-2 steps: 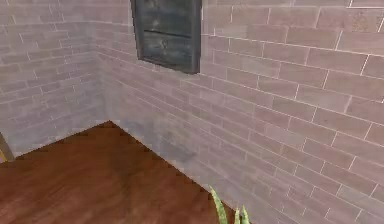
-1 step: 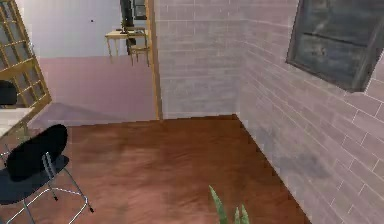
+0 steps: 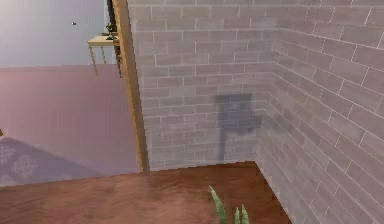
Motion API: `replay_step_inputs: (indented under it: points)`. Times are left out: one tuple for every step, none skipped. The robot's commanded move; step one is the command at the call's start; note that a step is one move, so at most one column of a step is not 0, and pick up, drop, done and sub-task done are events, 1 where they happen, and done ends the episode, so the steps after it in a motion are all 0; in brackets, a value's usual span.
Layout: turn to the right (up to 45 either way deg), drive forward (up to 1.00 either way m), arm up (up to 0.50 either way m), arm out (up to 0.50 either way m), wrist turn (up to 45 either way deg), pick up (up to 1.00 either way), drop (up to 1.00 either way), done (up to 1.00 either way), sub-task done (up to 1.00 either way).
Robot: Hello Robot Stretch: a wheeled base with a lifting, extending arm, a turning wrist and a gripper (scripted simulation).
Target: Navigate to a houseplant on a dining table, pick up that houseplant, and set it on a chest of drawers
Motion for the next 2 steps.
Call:
replay_step_inputs:
  points:
    - [-6.0,0.0,0.0,0.0,0.0,0.0,0.0,0.0,0.0]
    - [0.0,0.35,0.0,0.0,0.0,0.0,0.0,0.0,0.0]
